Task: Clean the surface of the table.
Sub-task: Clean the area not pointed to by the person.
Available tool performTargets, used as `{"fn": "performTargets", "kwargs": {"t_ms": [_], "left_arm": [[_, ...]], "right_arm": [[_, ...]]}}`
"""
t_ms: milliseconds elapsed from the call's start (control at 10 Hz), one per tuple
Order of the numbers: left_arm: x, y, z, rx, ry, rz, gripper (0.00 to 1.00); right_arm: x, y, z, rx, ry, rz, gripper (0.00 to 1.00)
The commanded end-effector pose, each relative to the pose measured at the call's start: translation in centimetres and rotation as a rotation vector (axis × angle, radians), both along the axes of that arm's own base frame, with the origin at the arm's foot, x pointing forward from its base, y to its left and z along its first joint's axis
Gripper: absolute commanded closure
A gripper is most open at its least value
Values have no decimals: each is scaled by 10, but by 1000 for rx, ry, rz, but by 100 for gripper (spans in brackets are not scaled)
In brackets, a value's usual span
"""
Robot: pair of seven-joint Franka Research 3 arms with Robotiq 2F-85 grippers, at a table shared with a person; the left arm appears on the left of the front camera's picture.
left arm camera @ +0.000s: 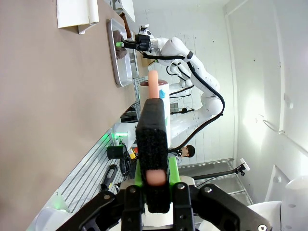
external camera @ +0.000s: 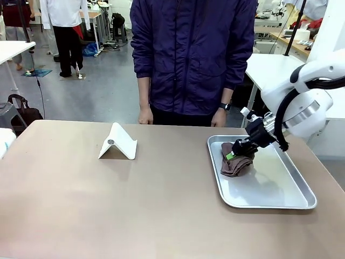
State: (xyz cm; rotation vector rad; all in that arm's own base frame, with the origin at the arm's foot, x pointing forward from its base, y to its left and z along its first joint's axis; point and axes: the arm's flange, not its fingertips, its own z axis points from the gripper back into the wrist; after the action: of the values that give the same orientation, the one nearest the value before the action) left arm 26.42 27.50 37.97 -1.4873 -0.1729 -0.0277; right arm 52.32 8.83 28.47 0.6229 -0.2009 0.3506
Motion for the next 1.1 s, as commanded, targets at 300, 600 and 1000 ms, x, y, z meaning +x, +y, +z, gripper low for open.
{"fn": "performTargets", "kwargs": {"t_ms": [300, 600, 1000], "left_arm": [[0, -3, 5, -8, 7, 19, 78], [0, -3, 5, -8, 7, 19, 78], [0, -3, 5, -8, 7, 19, 78]], "right_arm": [[-1, 29, -10, 16, 78, 115, 93], [-14, 20, -6, 15, 177, 226, 93], [-41, -30, 35, 40, 195, 181, 93]]}}
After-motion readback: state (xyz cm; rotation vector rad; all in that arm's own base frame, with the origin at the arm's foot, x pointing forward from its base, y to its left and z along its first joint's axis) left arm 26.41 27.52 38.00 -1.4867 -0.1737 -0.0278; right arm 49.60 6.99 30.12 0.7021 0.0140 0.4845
